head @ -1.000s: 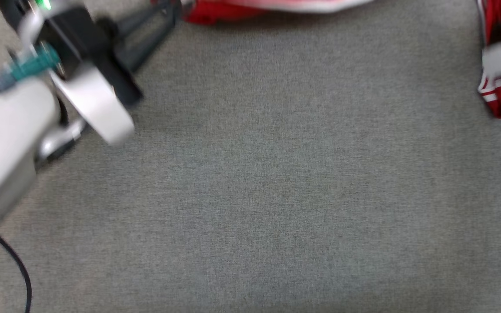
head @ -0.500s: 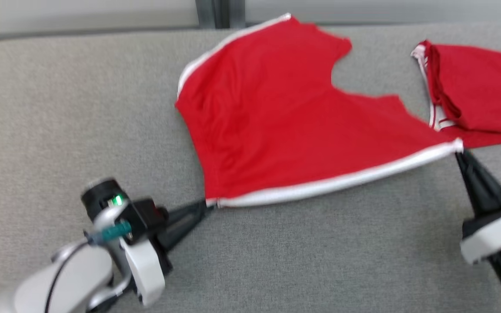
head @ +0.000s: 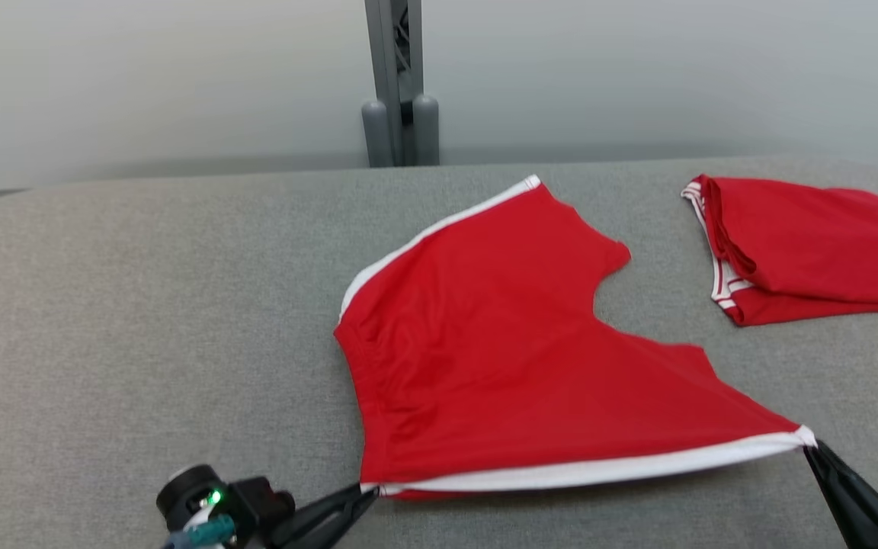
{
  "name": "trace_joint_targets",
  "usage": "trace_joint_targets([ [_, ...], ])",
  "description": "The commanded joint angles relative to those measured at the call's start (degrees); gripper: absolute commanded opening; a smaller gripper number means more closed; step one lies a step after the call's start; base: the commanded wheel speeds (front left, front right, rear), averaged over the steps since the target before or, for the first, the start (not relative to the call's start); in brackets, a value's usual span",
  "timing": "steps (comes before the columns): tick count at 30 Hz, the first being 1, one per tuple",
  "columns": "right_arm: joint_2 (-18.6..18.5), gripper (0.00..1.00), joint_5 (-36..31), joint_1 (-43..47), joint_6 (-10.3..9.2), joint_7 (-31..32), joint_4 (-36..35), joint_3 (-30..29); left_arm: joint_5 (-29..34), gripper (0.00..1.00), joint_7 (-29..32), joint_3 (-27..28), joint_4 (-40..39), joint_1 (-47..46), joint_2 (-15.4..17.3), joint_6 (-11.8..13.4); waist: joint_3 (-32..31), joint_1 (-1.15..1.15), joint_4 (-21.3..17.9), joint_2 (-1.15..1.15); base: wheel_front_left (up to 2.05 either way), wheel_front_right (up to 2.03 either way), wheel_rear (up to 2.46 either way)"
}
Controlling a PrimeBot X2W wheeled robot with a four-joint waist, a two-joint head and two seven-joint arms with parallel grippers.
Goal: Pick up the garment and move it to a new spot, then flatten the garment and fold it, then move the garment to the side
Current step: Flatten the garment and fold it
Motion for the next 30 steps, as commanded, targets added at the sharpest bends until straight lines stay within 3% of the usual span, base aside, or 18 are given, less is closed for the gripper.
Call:
trace_joint_targets([
  [1,-1.11,0.0,1.19,2.21,-0.17,-0.32,-1.83,-0.24,1.12,0.0,-0.21,0.92,-0.36,1.99,0.26,0.38,-1.97,0.0,0.52,0.0,0.0,0.0,0.0],
  [7,-2.7,0.0,2.39,8.4,-0.16,-0.13,-7.4,-2.17,1.52,0.0,-0.21,2.34,-3.38,6.48,-0.33,0.62,-4.59,0.0,1.1,0.0,0.0,0.0,0.0],
  [14,-3.63,0.0,3.35,2.53,-0.14,6.5,-6.16,0.34,-6.61,0.0,3.51,1.28,-3.41,5.04,-3.68,-0.1,-3.83,0.0,2.49,0.0,0.0,0.0,0.0],
  [16,-4.1,0.0,4.14,-1.08,-0.12,8.61,-4.48,1.07,-9.2,0.0,5.0,0.87,-2.86,3.43,-4.7,-0.17,-2.8,0.0,3.29,0.0,0.0,0.0,0.0],
  [23,-7.73,0.0,9.03,-18.17,-0.11,12.59,2.72,5.46,-27.17,0.0,10.45,1.36,-4.4,-3.67,-9.21,-0.14,3.41,0.0,7.54,0.0,0.0,0.0,0.0],
  [30,-9.23,0.0,12.42,-32.98,-0.11,16.13,10.54,12.08,-36.07,0.0,11.24,4.03,-2.89,-10.63,-11.53,-0.15,8.68,0.0,10.81,0.0,0.0,0.0,0.0],
])
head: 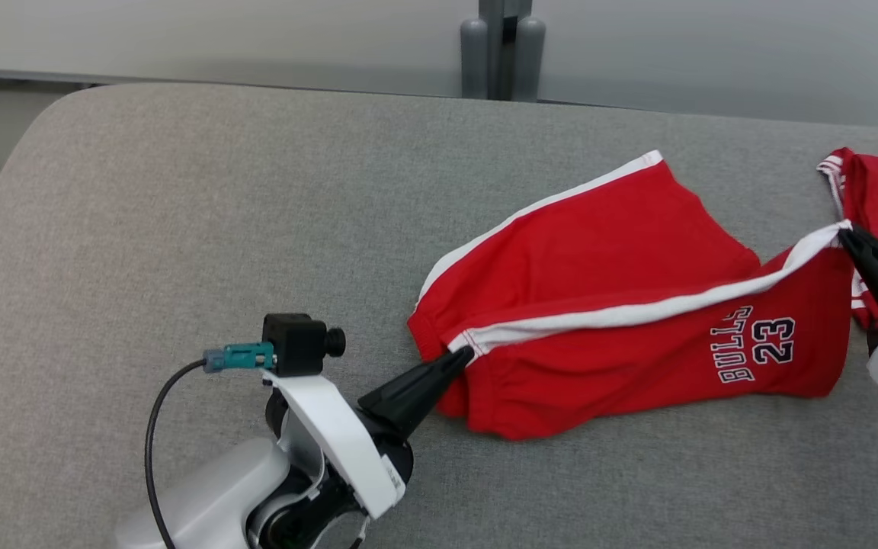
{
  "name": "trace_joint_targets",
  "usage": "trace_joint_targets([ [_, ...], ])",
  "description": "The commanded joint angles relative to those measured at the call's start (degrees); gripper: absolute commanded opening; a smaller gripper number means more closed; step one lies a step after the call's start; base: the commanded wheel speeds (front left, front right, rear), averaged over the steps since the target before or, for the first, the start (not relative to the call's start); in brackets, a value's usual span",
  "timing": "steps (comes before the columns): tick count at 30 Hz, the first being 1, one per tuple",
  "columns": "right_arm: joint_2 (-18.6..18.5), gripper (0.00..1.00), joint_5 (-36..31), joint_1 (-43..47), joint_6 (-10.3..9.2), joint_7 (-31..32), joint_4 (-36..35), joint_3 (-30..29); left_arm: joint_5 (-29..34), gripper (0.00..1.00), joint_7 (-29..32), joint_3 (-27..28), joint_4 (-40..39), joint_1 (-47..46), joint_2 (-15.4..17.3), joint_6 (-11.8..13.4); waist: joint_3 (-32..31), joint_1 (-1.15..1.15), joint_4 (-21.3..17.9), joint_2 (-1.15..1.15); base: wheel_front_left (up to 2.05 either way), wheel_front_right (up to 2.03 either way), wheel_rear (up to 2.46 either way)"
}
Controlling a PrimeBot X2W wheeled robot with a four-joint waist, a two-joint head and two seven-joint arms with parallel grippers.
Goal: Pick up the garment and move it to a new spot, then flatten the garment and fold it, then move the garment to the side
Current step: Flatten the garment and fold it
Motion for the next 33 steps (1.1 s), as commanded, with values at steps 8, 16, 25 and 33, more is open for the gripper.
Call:
trace_joint_targets([
  [8,-0.05,0.0,0.68,-14.99,-0.05,1.43,7.69,8.23,-1.91,0.0,-2.61,3.19,5.31,-6.63,-1.53,-0.06,7.19,0.0,4.28,0.0,0.0,0.0,0.0],
  [16,1.39,0.0,2.55,-26.21,-0.05,1.64,16.35,17.0,-4.26,0.0,-2.03,3.62,10.08,-9.85,-4.16,-0.06,10.75,0.0,6.23,0.0,0.0,0.0,0.0],
  [25,3.61,0.0,4.01,-33.94,-0.05,-3.02,23.88,24.98,-4.08,0.0,-2.58,1.72,12.28,-12.57,-5.71,-0.06,12.65,0.0,7.47,0.0,0.0,0.0,0.0],
  [33,4.19,0.09,5.58,-36.56,-0.05,-6.14,29.0,29.69,-4.3,0.0,-4.43,0.85,13.93,-13.07,-6.38,-0.06,13.17,0.0,8.45,0.0,0.0,0.0,0.0],
])
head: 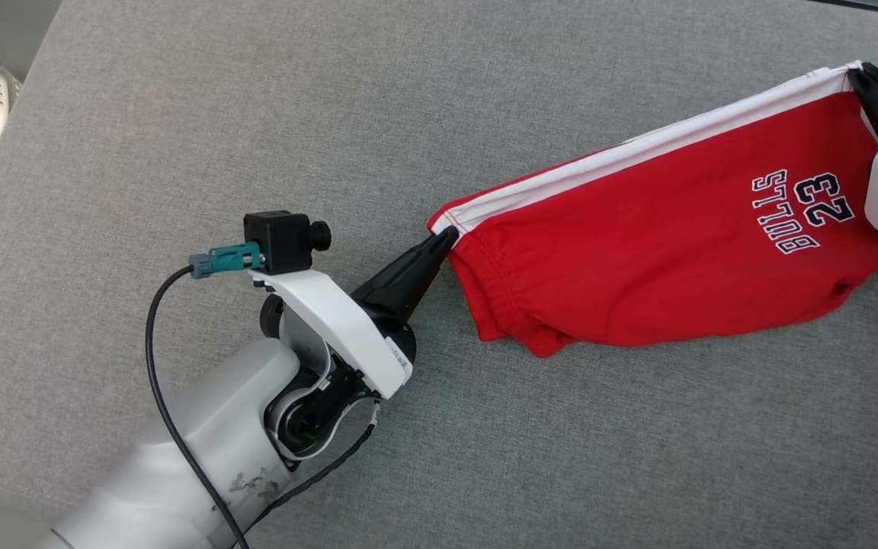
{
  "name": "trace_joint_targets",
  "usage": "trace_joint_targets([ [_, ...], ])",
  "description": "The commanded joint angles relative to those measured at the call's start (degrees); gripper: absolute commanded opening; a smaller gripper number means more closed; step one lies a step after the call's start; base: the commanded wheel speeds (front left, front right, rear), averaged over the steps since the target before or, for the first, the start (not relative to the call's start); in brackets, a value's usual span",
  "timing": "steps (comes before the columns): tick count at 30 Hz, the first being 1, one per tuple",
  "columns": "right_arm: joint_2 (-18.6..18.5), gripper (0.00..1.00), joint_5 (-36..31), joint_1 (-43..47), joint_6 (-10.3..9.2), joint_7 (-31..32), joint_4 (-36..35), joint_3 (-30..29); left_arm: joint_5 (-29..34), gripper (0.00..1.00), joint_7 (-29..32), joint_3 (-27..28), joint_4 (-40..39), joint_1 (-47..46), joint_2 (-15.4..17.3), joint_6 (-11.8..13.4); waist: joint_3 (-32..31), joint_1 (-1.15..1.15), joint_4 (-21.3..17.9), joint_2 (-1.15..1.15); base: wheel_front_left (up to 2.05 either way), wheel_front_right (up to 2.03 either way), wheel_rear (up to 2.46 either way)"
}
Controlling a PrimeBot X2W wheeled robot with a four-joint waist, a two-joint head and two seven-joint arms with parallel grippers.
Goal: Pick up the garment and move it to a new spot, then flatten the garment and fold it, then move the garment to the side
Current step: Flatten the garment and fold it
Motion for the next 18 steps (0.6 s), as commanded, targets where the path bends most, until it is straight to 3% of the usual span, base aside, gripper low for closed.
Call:
trace_joint_targets([
  [1,-0.01,0.25,0.65,-0.75,-0.05,-0.68,0.89,0.6,-0.35,0.08,-0.63,-0.06,0.25,-0.96,-0.06,-0.06,0.17,0.0,0.11,0.0,0.0,0.0,0.0],
  [2,-0.04,0.52,0.66,-1.13,-0.05,-1.22,1.63,1.09,-0.13,0.38,-1.03,-0.27,0.07,-1.16,-0.19,-0.06,0.28,0.0,0.16,0.0,0.0,0.0,0.0],
  [3,0.01,1.0,0.6,-1.49,-0.05,-2.03,2.34,1.52,0.11,0.65,-1.55,-0.41,0.02,-1.33,-0.34,-0.06,0.35,0.0,0.2,0.0,0.0,0.0,0.0],
  [4,0.21,1.0,0.56,-1.77,-0.05,-3.14,3.13,1.76,0.27,1.0,-1.93,-0.61,0.3,-1.47,-0.4,-0.06,0.38,0.0,0.21,0.0,0.0,0.0,0.0],
  [11,2.28,1.0,1.33,-0.66,-0.05,-10.55,7.27,-1.25,4.17,1.0,-6.09,-0.56,3.93,-0.85,-0.12,0.12,-2.05,0.0,-0.93,0.0,0.0,0.0,0.0],
  [15,2.29,1.0,-1.56,4.21,-0.05,-10.71,1.22,-10.35,9.88,1.0,-7.4,2.83,5.79,2.08,0.45,4.46,-5.32,0.0,-2.43,0.0,0.0,0.0,0.0],
  [18,3.5,1.0,-5.74,11.8,-0.05,-10.73,-4.92,-18.58,16.68,1.0,-7.46,9.64,3.18,7.47,0.22,8.53,-8.51,0.0,-3.92,0.0,0.0,0.0,0.0],
])
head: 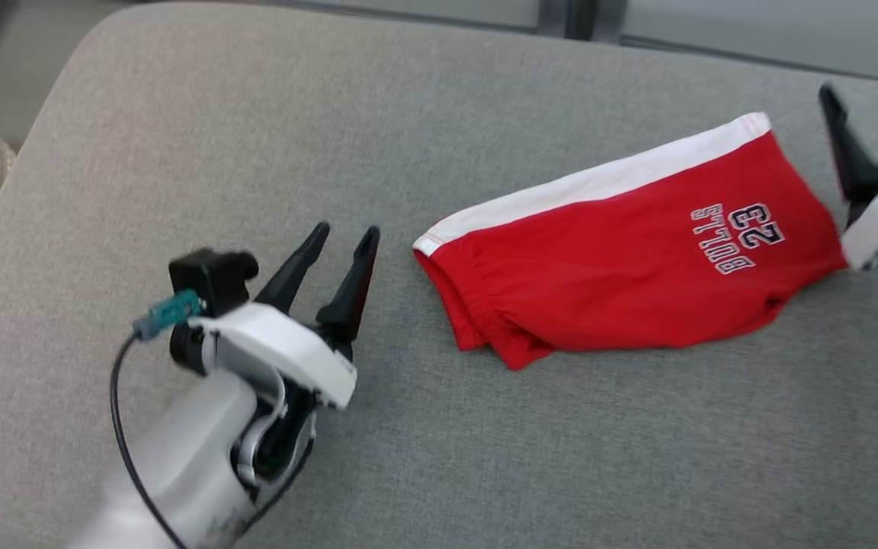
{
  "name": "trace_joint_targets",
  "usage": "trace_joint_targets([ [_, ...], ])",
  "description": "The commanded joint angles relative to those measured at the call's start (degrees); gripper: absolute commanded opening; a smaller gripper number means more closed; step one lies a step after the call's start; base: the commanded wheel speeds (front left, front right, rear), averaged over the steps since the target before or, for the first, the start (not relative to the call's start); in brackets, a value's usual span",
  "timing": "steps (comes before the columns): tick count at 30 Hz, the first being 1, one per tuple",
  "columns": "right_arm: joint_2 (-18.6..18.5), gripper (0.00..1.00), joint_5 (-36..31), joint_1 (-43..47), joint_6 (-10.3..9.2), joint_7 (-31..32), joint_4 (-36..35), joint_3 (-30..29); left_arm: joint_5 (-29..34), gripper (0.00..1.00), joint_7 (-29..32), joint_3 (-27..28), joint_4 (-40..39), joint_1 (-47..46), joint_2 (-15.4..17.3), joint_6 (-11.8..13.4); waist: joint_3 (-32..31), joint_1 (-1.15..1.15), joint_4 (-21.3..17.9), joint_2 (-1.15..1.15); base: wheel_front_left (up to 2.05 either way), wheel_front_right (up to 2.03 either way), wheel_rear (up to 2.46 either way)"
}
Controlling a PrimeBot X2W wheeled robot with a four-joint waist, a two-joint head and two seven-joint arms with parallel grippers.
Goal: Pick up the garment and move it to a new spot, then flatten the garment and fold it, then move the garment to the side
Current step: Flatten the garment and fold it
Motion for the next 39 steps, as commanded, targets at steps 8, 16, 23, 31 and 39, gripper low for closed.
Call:
trace_joint_targets([
  [8,7.01,1.0,-10.67,21.87,-0.05,-0.3,-12.84,-16.49,19.8,1.0,-0.24,13.11,-11.96,18.53,-1.48,8.94,-10.9,0.0,-4.72,0.0,0.0,0.0,0.0],
  [16,12.89,1.0,-15.38,35.85,-0.04,-0.31,-19.22,-24.92,34.41,1.0,-0.25,18.54,-18.86,30.31,-4.31,12.7,-17.09,0.0,-4.19,0.0,0.0,0.0,0.0],
  [23,14.99,1.0,-16.3,43.97,-0.04,-0.31,-22.44,-29.2,41.75,1.0,-0.25,20.02,-21.47,36.53,-6.06,13.19,-19.27,0.0,-2.8,0.0,0.0,0.0,0.0],
  [31,15.27,1.0,-15.17,44.63,-0.04,-0.31,-20.41,-33.92,46.15,1.0,-0.26,21.95,-22.16,38.9,-8.55,10.01,-18.1,0.0,-0.7,0.0,0.0,0.0,0.0],
  [39,13.09,1.0,-18.05,32.91,-0.04,1.04,-5.42,-36.44,48.84,1.0,-0.26,21.85,-21.03,36.09,-10.32,6.26,-12.26,0.0,2.37,0.0,0.0,0.0,0.0],
])
